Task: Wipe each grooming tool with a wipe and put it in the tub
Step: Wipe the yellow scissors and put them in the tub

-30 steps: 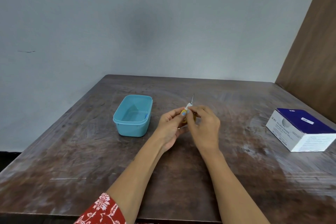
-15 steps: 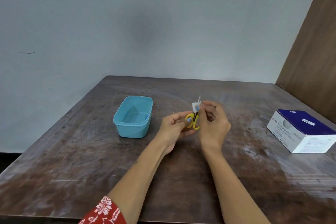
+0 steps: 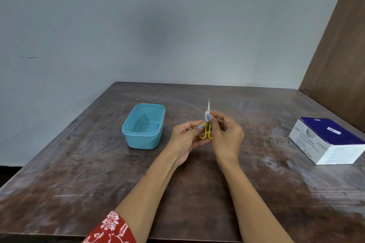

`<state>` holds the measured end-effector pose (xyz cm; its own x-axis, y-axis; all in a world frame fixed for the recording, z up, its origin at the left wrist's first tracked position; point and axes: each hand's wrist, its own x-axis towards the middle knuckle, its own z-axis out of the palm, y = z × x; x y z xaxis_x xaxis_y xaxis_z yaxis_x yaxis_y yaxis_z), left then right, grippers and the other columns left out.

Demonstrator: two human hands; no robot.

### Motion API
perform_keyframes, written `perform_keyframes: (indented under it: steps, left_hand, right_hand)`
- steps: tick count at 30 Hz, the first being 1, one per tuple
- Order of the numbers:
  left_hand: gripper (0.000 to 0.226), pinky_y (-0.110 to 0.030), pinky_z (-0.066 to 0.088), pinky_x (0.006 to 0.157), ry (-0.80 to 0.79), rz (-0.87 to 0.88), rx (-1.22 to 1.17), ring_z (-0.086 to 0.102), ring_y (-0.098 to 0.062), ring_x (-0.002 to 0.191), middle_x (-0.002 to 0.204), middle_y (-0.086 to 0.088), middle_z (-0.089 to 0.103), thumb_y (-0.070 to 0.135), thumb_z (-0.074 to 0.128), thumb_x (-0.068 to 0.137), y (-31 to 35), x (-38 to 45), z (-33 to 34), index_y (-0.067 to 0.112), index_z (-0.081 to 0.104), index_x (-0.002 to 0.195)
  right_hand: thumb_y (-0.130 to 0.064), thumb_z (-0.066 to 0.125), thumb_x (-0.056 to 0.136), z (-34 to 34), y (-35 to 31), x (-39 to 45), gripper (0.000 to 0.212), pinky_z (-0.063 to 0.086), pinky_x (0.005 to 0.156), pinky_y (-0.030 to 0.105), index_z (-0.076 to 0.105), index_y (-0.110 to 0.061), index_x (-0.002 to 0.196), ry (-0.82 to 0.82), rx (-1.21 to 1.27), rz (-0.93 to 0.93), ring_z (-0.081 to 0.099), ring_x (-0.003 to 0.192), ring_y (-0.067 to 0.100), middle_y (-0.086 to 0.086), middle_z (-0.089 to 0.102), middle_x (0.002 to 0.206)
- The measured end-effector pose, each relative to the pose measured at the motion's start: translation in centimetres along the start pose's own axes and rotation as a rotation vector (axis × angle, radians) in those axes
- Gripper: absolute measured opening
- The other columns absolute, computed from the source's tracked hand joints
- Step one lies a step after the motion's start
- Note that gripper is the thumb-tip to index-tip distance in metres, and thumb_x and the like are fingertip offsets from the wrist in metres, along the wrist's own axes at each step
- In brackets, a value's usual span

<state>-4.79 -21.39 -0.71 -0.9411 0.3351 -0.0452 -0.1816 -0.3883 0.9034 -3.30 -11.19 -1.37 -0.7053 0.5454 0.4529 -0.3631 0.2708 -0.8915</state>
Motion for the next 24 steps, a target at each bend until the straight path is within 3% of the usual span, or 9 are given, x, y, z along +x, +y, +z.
perform_keyframes:
  steps: [3,7,12,15,19,24]
  left_hand:
    - [0.018,-0.033,0.060,0.069,-0.012,-0.002,0.051,0.070,-0.016,0.076,0.089,-0.014,0.068,0.000,0.053,0.090,-0.01,0.09,-0.19,-0.001,0.065,0.104]
    - [0.018,-0.032,0.060,0.067,-0.056,-0.004,0.069,0.070,-0.015,0.072,0.084,-0.012,0.069,-0.001,0.052,0.090,0.02,-0.11,0.08,-0.004,0.063,0.104]
    - [0.015,-0.031,0.060,0.065,-0.074,-0.009,0.127,0.070,-0.014,0.071,0.076,-0.006,0.072,0.000,0.055,0.089,0.13,-0.12,0.04,-0.003,0.064,0.100]
    - [0.017,-0.031,0.060,0.065,-0.054,-0.004,0.153,0.071,-0.014,0.071,0.076,-0.005,0.072,0.000,0.056,0.088,-0.08,-0.11,0.07,-0.003,0.064,0.102]
    - [0.018,-0.032,0.060,0.070,-0.028,0.016,0.132,0.071,-0.016,0.077,0.087,-0.011,0.071,0.002,0.056,0.088,0.05,0.13,-0.32,-0.001,0.065,0.103]
    - [0.015,-0.034,0.060,0.071,-0.057,-0.045,0.227,0.071,-0.019,0.079,0.089,-0.011,0.072,0.003,0.057,0.088,-0.14,0.21,-0.32,0.001,0.065,0.101]
  right_hand:
    - [-0.011,0.072,0.080,0.02,-0.17,-0.01,0.021,0.056,0.072,0.022,0.067,-0.031,0.087,-0.012,0.002,0.015,0.066,0.077,0.000,-0.017,0.067,0.079]
    - [-0.009,0.072,0.080,-0.14,-0.34,0.19,0.016,0.058,0.069,0.029,0.071,-0.023,0.087,0.050,0.077,0.043,0.069,0.074,0.009,-0.007,0.071,0.079]
    - [-0.009,0.074,0.079,-0.19,-0.57,0.52,0.018,0.056,0.069,0.030,0.070,-0.027,0.081,0.101,0.199,0.100,0.070,0.073,0.011,-0.007,0.072,0.077]
    - [-0.007,0.073,0.079,-0.34,-0.46,0.62,0.019,0.055,0.067,0.025,0.070,-0.026,0.082,0.090,0.206,0.115,0.069,0.072,0.007,-0.007,0.072,0.077]
    - [-0.005,0.072,0.080,-0.14,-0.36,0.32,0.013,0.053,0.056,0.016,0.072,-0.011,0.091,0.002,0.179,0.153,0.068,0.063,0.004,-0.002,0.072,0.076]
    - [-0.007,0.073,0.079,-0.39,-0.38,0.67,0.014,0.056,0.069,0.025,0.072,-0.013,0.091,0.095,0.213,0.154,0.070,0.074,0.010,-0.003,0.073,0.080]
